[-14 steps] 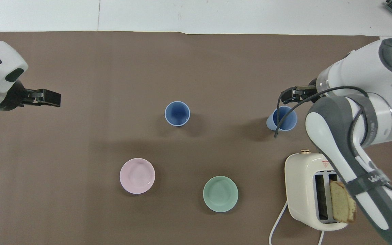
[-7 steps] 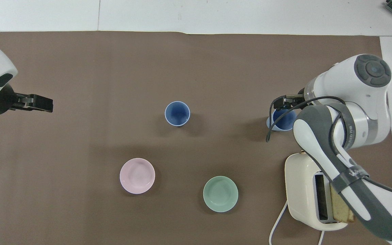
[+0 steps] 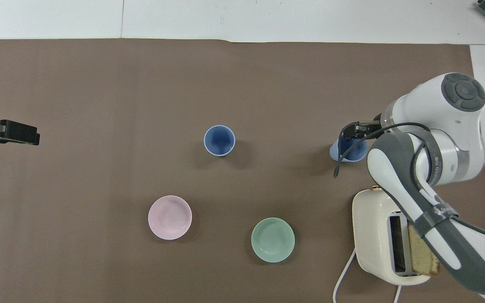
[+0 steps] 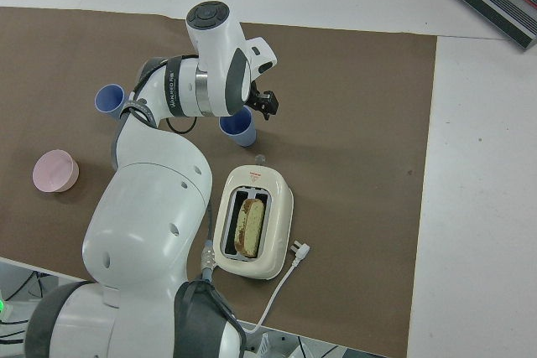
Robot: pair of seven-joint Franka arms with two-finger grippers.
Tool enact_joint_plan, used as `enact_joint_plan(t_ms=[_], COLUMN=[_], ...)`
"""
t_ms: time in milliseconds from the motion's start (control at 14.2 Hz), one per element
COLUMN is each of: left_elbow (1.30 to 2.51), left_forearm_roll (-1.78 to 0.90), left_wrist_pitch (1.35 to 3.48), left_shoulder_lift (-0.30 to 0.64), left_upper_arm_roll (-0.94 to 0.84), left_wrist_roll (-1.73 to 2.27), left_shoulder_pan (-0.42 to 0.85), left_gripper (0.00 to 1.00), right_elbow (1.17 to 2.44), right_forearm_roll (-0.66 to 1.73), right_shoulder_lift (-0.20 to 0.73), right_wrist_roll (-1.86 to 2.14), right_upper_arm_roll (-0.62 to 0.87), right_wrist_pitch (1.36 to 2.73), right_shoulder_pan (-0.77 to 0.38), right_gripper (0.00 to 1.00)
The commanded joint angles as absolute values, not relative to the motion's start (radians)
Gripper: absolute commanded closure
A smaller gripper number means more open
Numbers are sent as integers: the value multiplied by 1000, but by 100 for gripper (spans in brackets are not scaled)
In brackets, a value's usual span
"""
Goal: Stack blue cups with both arms
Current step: 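Grasp the other blue cup's rim with the right gripper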
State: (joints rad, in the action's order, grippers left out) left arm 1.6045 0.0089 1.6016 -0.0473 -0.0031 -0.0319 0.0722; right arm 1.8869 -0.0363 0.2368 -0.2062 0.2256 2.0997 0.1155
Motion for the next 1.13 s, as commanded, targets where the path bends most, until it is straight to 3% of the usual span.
enact_joint_plan(t_ms=[0, 71, 212, 282, 353, 565, 847, 1059], left_elbow=[1603, 1597, 1592, 1591, 1595, 1598, 1585, 1592], left_forearm_roll=[-6, -21, -26, -26, -26, -26, -26, -25], left_wrist_pitch=[1583, 1583, 1580, 1580, 1586, 1583, 1534, 1534], left_shoulder_lift=[-51, -49, -49, -49, -51, -52, -52, -57], left_upper_arm_roll=[-6, -6, -6, -6, -6, -8, -8, -9], left_wrist_roll=[-38, -37, -38, -37, -35, -35, -37, -41], left_shoulder_pan=[64, 63, 63, 63, 63, 64, 64, 66], left_gripper=[0, 0, 0, 0, 0, 0, 0, 0], right_elbow=[1914, 1914, 1914, 1914, 1914, 1905, 1812, 1651], right_forearm_roll=[-15, -15, -15, -15, -15, -15, -14, -14], right_shoulder_lift=[229, 233, 235, 235, 236, 242, 256, 258], right_wrist_roll=[-183, -176, -175, -172, -166, -166, -192, -358], right_upper_arm_roll=[232, 232, 232, 232, 232, 232, 242, 247], right_wrist_pitch=[2126, 2126, 2126, 2126, 2126, 2126, 2071, 1915], right_shoulder_pan=[123, 123, 123, 123, 123, 124, 106, 26], right_gripper=[9, 37, 70, 78, 80, 99, 100, 100])
